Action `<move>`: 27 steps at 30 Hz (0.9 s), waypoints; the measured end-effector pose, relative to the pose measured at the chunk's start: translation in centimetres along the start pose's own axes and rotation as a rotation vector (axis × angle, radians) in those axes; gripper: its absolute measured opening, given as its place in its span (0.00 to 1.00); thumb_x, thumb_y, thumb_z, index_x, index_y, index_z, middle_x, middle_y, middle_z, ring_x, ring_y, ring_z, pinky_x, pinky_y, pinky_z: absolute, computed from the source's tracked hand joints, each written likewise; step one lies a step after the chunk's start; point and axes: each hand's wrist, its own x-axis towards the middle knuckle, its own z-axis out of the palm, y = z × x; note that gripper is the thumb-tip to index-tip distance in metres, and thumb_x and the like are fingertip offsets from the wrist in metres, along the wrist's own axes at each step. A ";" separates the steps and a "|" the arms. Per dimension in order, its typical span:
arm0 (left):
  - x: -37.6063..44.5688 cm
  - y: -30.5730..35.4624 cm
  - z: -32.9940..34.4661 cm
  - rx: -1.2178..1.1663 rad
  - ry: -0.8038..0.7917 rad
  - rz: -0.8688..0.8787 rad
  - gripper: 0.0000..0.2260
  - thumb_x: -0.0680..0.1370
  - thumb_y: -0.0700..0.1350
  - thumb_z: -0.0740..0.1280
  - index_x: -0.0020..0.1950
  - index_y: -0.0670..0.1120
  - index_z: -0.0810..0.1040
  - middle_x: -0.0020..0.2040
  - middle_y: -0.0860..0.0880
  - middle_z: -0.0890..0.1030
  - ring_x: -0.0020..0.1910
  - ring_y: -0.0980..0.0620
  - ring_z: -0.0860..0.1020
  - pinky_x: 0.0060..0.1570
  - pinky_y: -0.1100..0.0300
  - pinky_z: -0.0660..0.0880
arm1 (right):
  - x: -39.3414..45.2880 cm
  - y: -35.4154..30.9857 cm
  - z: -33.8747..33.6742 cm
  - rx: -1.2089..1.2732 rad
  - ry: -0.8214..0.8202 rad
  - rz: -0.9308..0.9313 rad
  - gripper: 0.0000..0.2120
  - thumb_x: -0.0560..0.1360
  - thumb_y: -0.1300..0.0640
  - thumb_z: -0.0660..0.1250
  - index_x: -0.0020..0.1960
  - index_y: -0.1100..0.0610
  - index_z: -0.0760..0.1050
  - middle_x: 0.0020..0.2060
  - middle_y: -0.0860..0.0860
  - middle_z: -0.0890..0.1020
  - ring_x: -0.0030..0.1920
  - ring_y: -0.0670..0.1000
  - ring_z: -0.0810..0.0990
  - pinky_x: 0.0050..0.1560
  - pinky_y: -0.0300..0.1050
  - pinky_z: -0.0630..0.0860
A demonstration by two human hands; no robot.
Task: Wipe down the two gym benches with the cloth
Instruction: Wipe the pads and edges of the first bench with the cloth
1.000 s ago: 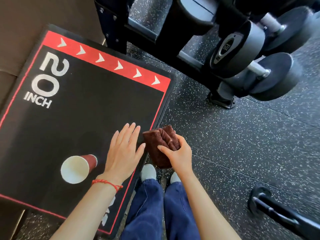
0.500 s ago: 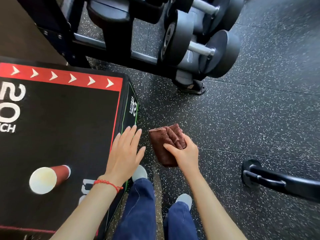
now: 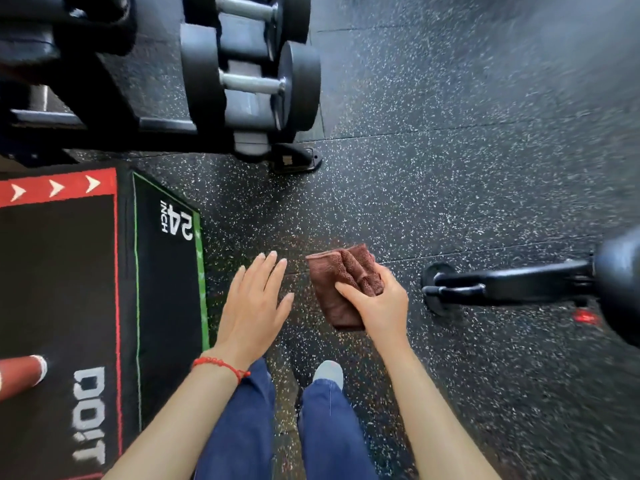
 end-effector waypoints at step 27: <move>6.3 22.0 2.9 0.151 -0.113 0.589 0.24 0.74 0.46 0.70 0.67 0.38 0.71 0.67 0.39 0.72 0.66 0.41 0.70 0.63 0.41 0.68 | -5.2 8.4 -21.3 0.300 0.568 0.188 0.18 0.63 0.56 0.77 0.51 0.53 0.78 0.41 0.41 0.81 0.40 0.37 0.77 0.43 0.33 0.72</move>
